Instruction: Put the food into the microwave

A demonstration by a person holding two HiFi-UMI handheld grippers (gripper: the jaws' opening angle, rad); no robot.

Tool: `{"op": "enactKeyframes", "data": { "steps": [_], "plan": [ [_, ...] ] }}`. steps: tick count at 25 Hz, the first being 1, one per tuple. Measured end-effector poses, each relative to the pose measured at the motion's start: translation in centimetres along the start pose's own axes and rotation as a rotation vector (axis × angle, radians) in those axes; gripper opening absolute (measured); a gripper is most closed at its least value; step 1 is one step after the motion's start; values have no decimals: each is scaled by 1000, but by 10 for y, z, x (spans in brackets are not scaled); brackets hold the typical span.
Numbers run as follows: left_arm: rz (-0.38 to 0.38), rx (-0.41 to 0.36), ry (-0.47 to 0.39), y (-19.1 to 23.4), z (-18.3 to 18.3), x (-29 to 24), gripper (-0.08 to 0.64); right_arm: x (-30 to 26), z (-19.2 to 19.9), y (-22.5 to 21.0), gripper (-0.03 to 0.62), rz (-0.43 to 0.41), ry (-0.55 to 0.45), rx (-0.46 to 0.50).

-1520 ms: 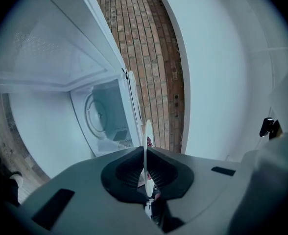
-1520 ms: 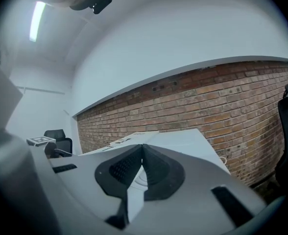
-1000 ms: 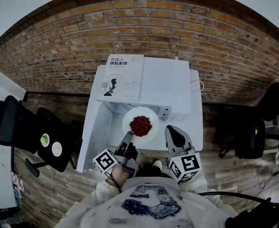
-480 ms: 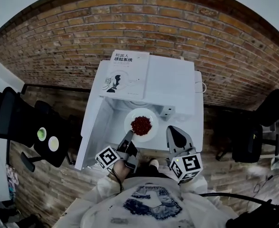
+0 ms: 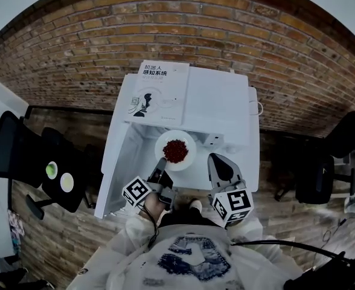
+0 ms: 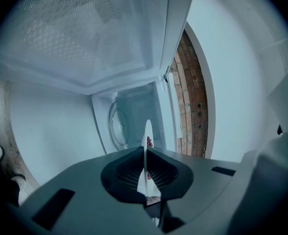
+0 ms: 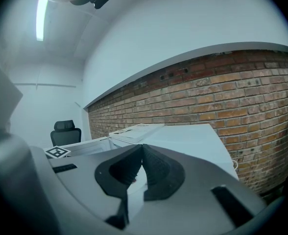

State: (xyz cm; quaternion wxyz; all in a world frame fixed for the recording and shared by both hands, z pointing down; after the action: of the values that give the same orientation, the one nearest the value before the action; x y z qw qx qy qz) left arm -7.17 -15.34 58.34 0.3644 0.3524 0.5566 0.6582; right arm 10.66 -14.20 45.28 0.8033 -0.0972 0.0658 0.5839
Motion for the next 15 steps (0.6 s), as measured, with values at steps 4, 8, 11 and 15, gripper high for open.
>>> {"op": "enactKeyframes", "data": {
  "steps": [4,8,11,15],
  "plan": [
    [-26,10,-9,11,-5,-6,17,-15,2,3,12,-1,1,3],
    [-36,18,-12,20,-7,-15,17,-27,3,4,12,0,0,3],
    [-40,20,-13,25,-10,-23,17,-36,5,6,12,-1,1,-1],
    [-51,29,-25,35,-14,-36,17,-43,8,7,12,-1,10,-6]
  ]
}}
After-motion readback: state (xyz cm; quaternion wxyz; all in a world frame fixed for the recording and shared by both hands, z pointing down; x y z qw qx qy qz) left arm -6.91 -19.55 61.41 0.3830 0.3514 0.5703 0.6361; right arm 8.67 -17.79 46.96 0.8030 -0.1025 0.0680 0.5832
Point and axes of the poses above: the fingertips, and each gripper's own axes: x backward along the fingers, y to its left, z out of its underside, the point moved 2 cm from there along x, backward along the fingers, and after that the axes turned 10 degrees about z, right-handed, at the moved point
